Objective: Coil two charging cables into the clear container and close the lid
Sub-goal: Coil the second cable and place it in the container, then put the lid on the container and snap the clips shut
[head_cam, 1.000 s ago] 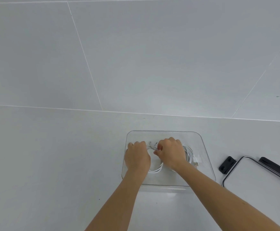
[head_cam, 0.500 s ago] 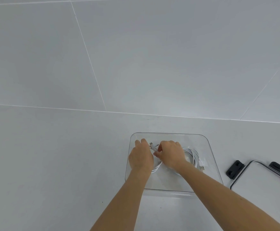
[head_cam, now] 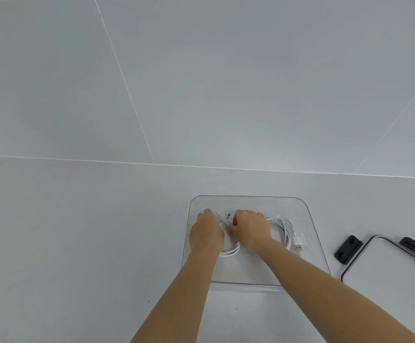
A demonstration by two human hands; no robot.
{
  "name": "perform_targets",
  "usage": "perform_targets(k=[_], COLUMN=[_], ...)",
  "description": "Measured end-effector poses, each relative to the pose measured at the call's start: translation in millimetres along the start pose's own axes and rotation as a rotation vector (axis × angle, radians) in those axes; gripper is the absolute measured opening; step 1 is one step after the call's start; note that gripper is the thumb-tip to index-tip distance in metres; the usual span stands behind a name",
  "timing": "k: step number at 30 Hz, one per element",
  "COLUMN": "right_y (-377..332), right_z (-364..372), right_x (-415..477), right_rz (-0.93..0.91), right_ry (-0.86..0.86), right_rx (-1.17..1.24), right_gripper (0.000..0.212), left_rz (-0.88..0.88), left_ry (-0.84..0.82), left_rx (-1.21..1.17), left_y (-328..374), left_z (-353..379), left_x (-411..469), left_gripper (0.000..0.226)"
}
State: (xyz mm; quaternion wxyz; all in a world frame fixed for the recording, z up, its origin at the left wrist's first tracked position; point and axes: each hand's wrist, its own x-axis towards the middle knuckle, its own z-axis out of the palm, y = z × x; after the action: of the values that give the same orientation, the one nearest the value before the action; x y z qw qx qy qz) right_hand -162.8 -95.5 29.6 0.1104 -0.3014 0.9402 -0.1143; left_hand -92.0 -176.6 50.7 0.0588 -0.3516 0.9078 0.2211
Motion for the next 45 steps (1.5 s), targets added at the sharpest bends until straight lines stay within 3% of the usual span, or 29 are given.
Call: perform_targets(k=[10, 14, 19, 25, 35, 45], right_y=[2.6, 4.9, 20.3, 43.7, 116.1, 189.2], right_z=[-1.6, -15.6, -58.0, -131.0, -188.4, -171.8], right_x=[-2.1, -3.0, -13.5, -49.3, -137.2, -224.3], right_rz=[-0.025, -0.045, -0.059, -0.11, 0.063, 0.241], right_ry=[-0.041, -0.095, -0.169, -0.276, 0.086, 0.428], right_rx=[-0.055, -0.007, 0.16, 0.133, 0.304, 0.226], right_gripper=[0.022, 0.03, 0.035, 0.041, 0.06, 0.079], left_rz=[0.022, -0.005, 0.01, 0.128, 0.53, 0.72], left_ry=[-0.017, 0.013, -0.004, 0.007, 0.166, 0.076], left_rx=[-0.038, -0.079, 0.021, -0.008, -0.217, -0.283], left_y=[0.8, 2.6, 8.4, 33.8, 119.2, 175.2], left_z=[-2.6, -8.9, -27.4, -63.8, -76.3, -17.9], left_x=[-3.8, -8.1, -16.5, -31.3, -93.8, -135.0], left_gripper=[0.024, 0.027, 0.028, 0.03, 0.038, 0.064])
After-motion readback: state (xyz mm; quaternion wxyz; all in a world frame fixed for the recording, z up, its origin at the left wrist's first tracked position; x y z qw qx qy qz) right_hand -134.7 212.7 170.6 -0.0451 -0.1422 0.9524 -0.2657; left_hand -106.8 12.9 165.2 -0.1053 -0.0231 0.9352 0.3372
